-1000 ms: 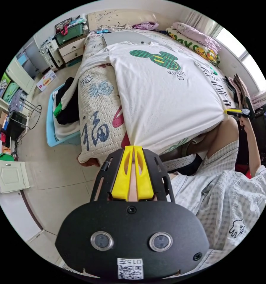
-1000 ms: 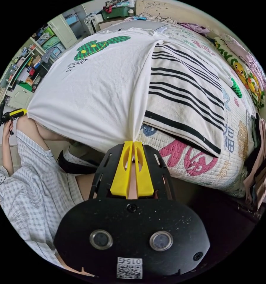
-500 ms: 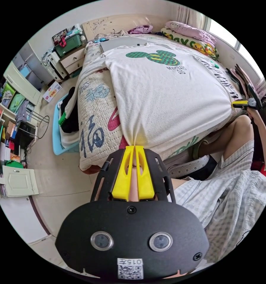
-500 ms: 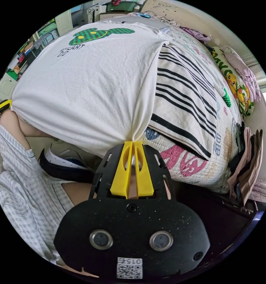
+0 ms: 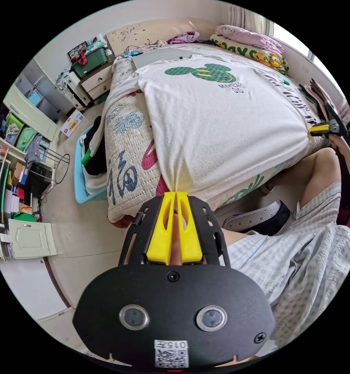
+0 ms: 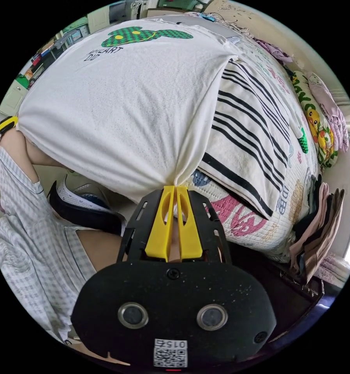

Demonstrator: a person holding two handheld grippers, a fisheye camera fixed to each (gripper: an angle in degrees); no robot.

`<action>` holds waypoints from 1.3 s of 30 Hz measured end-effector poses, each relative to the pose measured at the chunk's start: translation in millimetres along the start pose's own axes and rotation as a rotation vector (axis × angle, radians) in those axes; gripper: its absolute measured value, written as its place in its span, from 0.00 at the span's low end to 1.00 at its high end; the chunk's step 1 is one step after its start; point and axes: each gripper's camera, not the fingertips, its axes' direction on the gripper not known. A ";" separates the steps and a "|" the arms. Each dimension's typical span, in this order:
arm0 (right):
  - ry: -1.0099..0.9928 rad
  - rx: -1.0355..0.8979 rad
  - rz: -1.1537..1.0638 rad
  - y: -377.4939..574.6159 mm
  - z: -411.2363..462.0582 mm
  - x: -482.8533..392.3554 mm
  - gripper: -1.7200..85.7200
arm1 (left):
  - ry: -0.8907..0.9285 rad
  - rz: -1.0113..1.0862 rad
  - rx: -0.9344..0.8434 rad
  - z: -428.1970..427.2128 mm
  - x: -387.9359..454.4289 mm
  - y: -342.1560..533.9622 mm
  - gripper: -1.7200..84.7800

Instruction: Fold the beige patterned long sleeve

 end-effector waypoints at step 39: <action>-0.705 0.956 1.356 -7.1 -121.8 703.0 0.15 | 0.364 0.359 0.268 83.8 162.4 -222.9 0.13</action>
